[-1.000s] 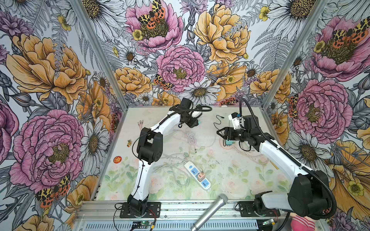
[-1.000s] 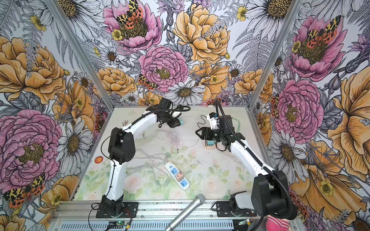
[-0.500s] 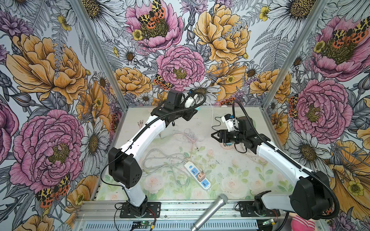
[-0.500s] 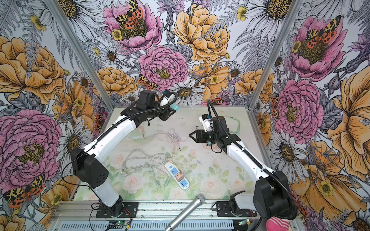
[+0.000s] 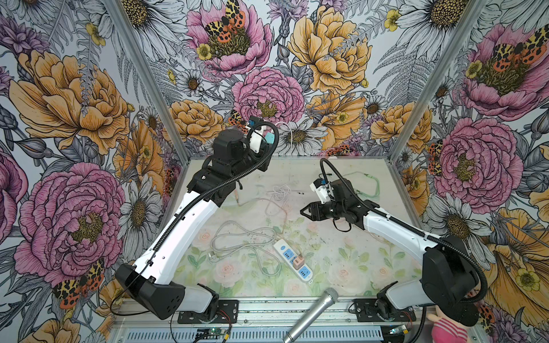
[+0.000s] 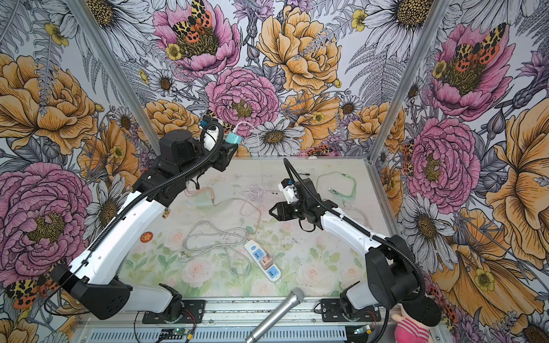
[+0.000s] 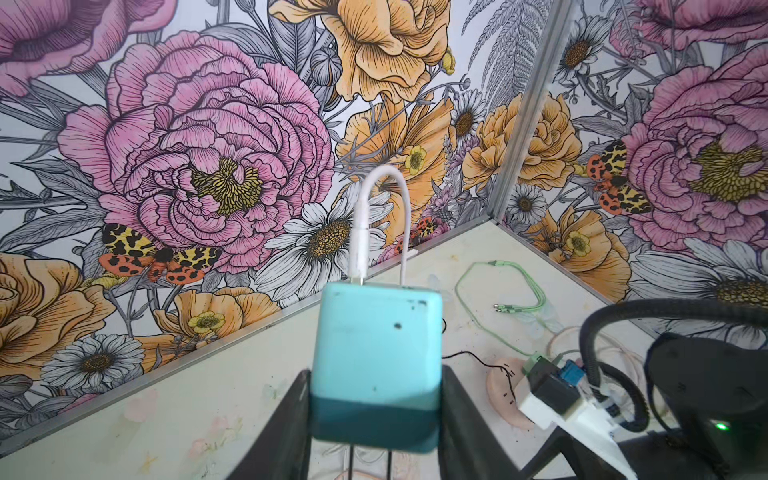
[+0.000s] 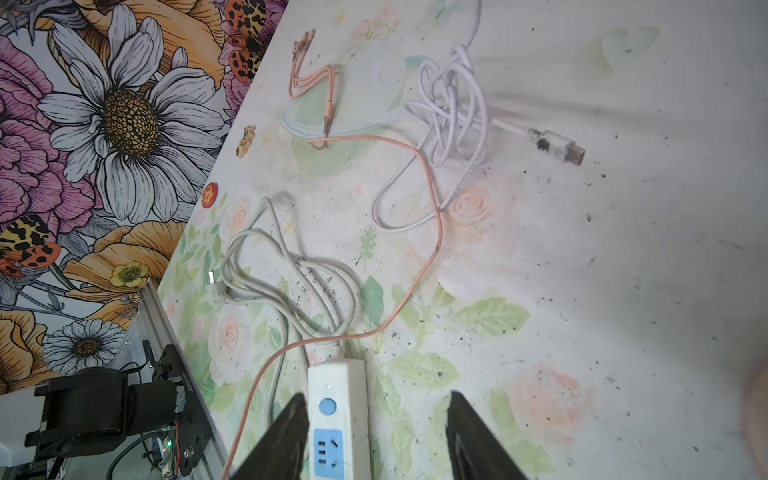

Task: Insert the plug
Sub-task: 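Lift the teal charger with the left gripper while the right gripper moves toward it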

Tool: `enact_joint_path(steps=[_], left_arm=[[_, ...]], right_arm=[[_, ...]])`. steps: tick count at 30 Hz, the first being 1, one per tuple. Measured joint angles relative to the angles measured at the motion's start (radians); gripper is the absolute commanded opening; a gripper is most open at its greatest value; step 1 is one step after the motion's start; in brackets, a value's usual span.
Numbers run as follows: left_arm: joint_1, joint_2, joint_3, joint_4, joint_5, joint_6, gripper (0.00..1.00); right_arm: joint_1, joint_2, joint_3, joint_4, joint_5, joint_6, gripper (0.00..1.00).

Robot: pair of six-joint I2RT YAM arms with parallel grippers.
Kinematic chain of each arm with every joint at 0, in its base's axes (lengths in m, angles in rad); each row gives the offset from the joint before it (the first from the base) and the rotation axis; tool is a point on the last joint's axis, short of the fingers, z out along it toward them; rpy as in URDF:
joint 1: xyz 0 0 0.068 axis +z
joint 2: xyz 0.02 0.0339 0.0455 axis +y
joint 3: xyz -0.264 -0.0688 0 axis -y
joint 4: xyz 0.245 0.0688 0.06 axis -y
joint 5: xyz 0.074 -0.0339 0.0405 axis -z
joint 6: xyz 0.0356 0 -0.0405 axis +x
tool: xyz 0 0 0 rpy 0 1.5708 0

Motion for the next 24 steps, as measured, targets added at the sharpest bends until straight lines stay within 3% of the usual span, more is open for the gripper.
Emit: enact_joint_path(steps=[11,19,24], left_arm=[[-0.023,-0.107,-0.19,0.007,-0.018,-0.027,0.13],[-0.069,-0.203,-0.457,0.069,-0.059,-0.09,0.12],[-0.103,-0.258,-0.627,0.157,-0.061,-0.112,0.14]], right_arm=[[0.003,0.006,-0.006,0.037,0.006,0.006,0.54],[0.003,-0.116,-0.01,0.052,-0.042,0.006,0.59],[0.003,-0.142,0.003,0.061,-0.132,0.011,0.62]])
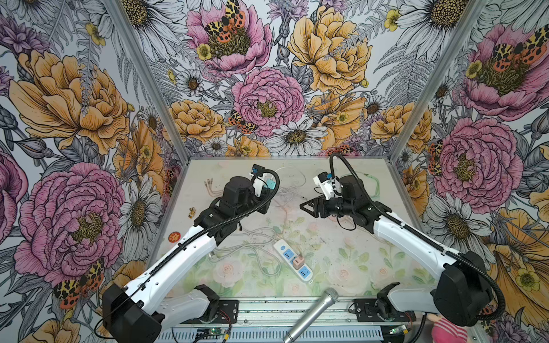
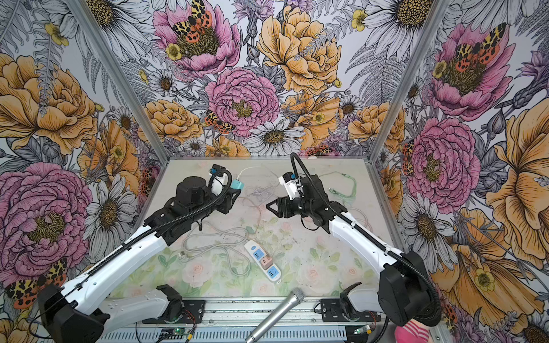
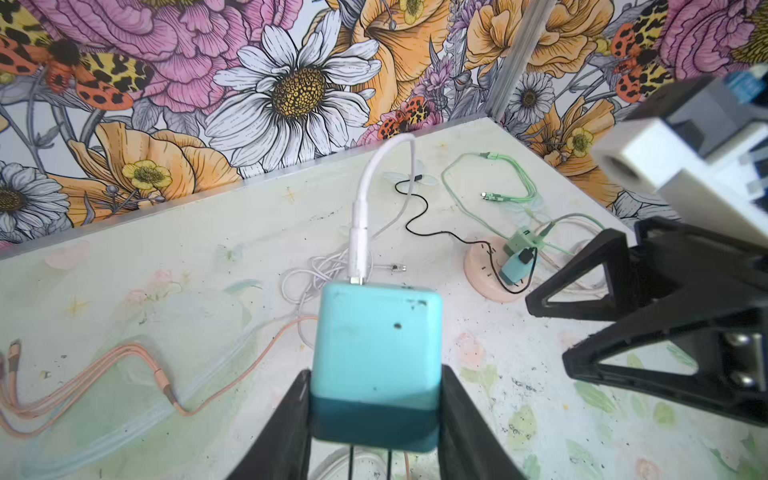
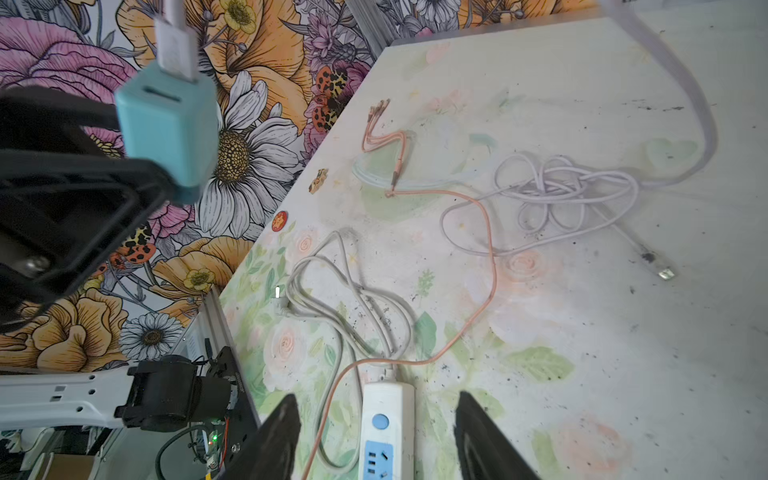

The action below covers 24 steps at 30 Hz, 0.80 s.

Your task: Insert the plug

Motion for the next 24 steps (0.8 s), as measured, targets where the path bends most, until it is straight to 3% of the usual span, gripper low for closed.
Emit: enact_joint_path(steps=[14,24], left_arm=[[-0.069,0.003,-0.149,0.23,0.02,0.071,0.13],[-0.105,0.006,-0.185,0.291,0.026,0.11,0.13]], right_arm=[[0.0,-0.003,0.002,0.146,-0.224,0.117,0.67],[0.0,0.006,0.001,0.226,-0.264,0.182,0.67]])
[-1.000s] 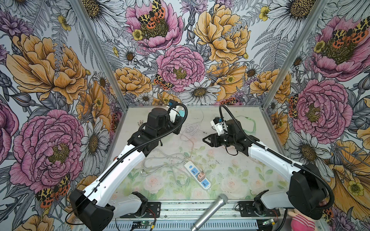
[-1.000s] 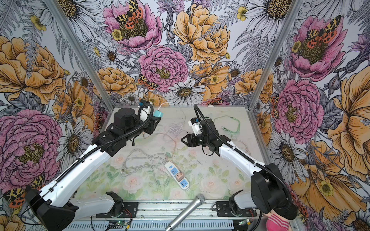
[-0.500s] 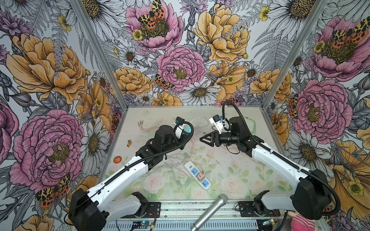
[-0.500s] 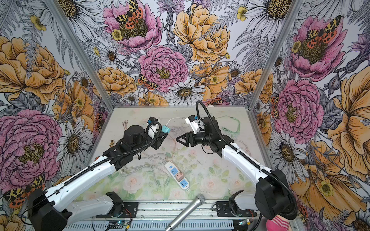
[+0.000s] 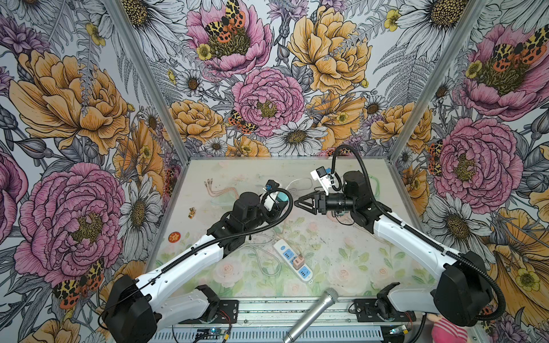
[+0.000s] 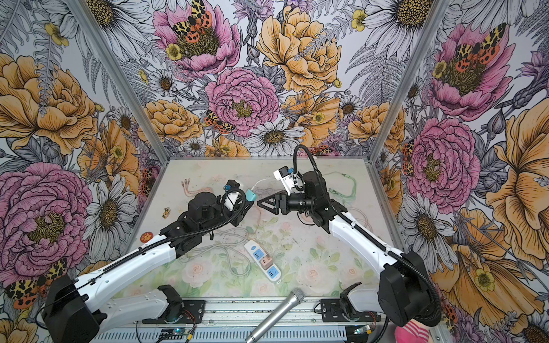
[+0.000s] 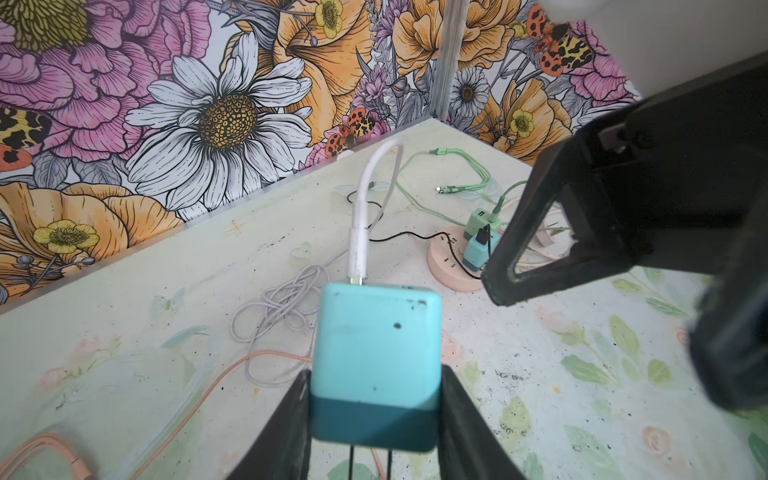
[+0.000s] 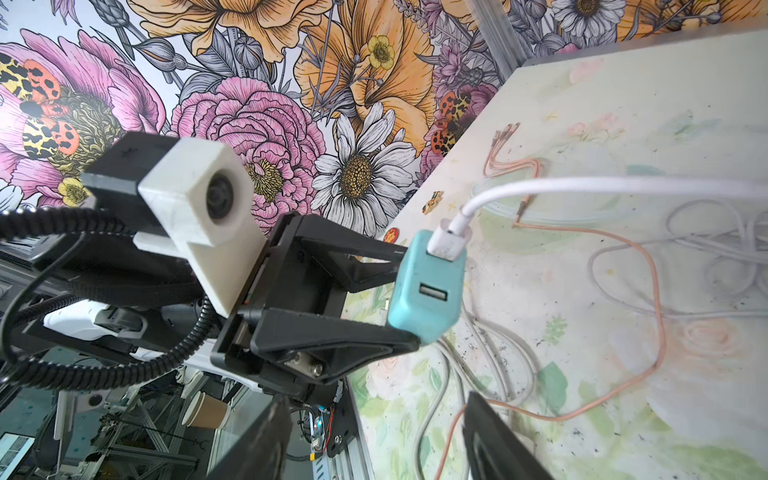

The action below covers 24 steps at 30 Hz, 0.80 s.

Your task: Insert the plug

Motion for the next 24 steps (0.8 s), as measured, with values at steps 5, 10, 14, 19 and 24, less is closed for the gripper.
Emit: enact_joint_path(steps=[5,10,14,19,24], left_arm=[[-0.01,0.0,-0.014,0.017,0.015,0.006,0.12],[-0.023,0.001,-0.018,0.023,0.029,0.016,0.12],[-0.036,0.002,-0.018,0.029,0.038,0.03,0.12],[-0.054,0.003,-0.018,0.033,0.044,0.041,0.12],[-0.081,0.019,-0.018,0.036,0.045,0.053,0.11]], right_arm=[[0.0,0.024,0.019,-0.011,0.003,0.0,0.66],[0.0,0.04,0.026,-0.013,0.024,0.0,0.66],[0.0,0.059,0.029,-0.023,0.034,0.0,0.65],[0.0,0.081,0.031,-0.039,0.046,0.0,0.64],[0.0,0.081,0.031,-0.053,0.063,-0.001,0.64]])
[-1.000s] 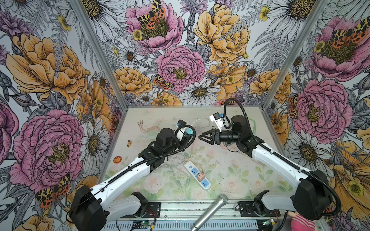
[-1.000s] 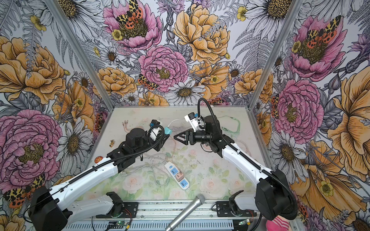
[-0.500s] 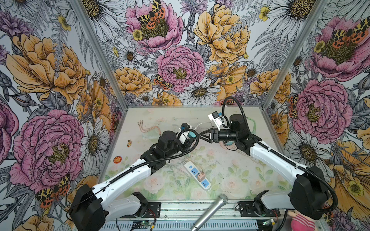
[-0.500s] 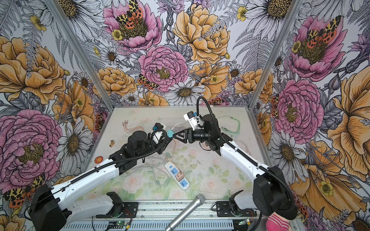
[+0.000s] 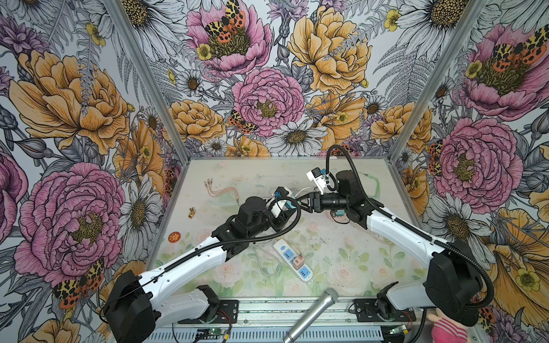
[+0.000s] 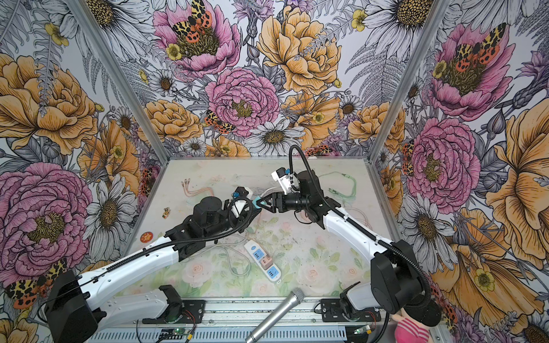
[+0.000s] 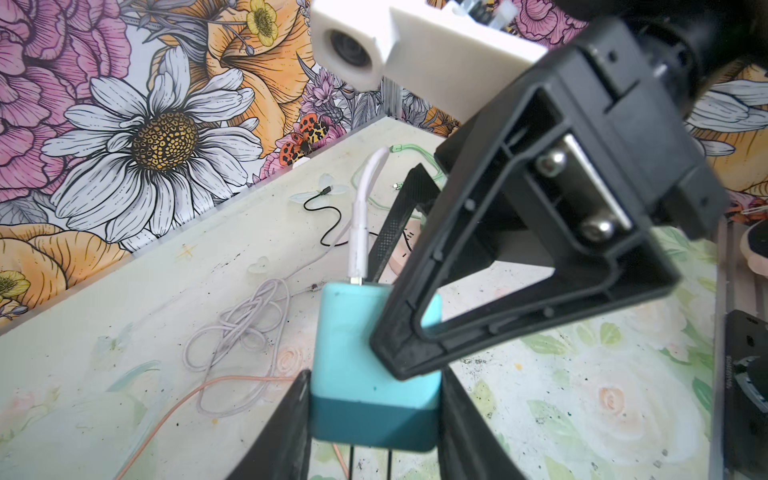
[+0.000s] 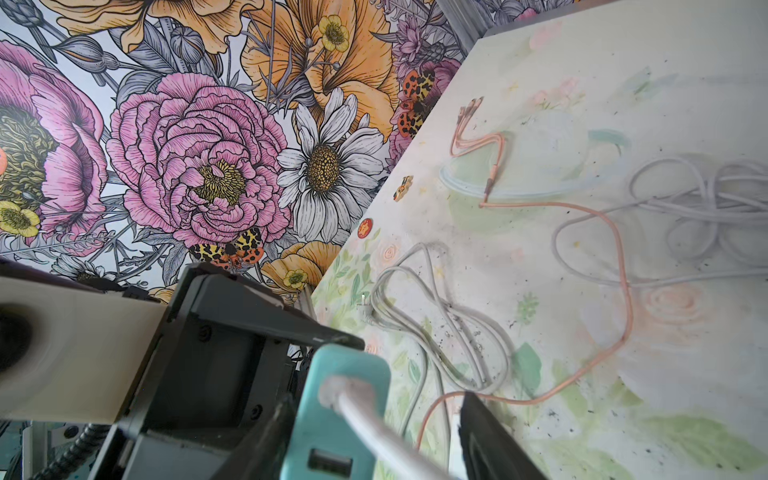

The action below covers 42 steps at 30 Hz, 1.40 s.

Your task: Insert the plug

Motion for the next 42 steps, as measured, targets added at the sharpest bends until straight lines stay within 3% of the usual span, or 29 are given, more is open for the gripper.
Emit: enact_joint_path(steps=[24,30,35,38,42], left_arm=[[-0.024,0.029,-0.006,0.001,0.002,0.016,0.1],[-0.026,0.029,-0.015,-0.006,-0.001,0.03,0.11],[-0.036,0.029,-0.021,-0.009,-0.039,0.05,0.16],[-0.039,0.03,-0.034,-0.025,-0.059,0.051,0.17],[-0.043,0.024,-0.034,-0.007,-0.074,0.048,0.29]], right_arm=[[0.0,0.0,0.0,-0.051,0.052,-0.029,0.6],[0.005,-0.001,0.002,-0.075,0.059,-0.043,0.37],[0.01,-0.009,0.011,-0.094,0.077,-0.039,0.0],[0.01,-0.023,0.026,-0.116,0.096,-0.06,0.0],[0.008,-0.034,0.033,-0.127,0.114,-0.086,0.0]])
